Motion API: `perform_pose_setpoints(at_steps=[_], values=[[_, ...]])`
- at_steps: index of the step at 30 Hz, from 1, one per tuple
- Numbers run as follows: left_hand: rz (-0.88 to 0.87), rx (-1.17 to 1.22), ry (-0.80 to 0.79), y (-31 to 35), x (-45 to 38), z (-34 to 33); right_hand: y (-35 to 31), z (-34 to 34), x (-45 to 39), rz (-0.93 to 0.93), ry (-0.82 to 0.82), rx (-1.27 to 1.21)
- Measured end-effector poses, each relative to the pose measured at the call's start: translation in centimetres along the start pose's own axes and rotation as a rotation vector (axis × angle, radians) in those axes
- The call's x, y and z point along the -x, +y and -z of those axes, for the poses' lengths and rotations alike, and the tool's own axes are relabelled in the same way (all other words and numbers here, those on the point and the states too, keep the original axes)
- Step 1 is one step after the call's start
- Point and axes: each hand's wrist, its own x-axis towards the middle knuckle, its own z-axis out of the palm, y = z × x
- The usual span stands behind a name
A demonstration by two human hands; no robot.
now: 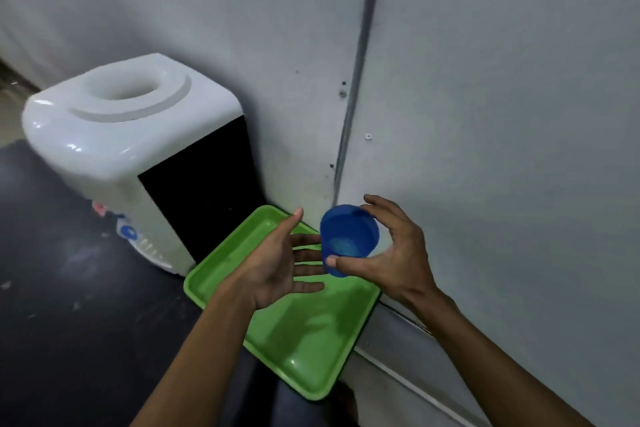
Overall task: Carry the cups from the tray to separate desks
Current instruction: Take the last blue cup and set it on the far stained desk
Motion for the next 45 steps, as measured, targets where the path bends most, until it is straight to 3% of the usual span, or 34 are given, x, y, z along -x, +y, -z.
perform_pose_setpoints(at_steps=[7,17,31,45], values=[[0.025,-0.181,-0.230,-1.2,3.0,-7.9,-2.1,7.3,8.4,-0.128,0.235,0.118],[0.106,-0.534,-0.572,-7.4,6.9,-24.9,-2.1,20.4,22.6,-0.330,0.561,0.303],[0.232,-0.815,-0.995,-30.1,20.5,-50.6,-3.5,40.0,53.4,-0.637,0.864,0.480],[0.354,-1.045,-1.372,-52.2,34.4,-70.3,-6.4,51.5,80.0,-0.919,1.233,0.609]])
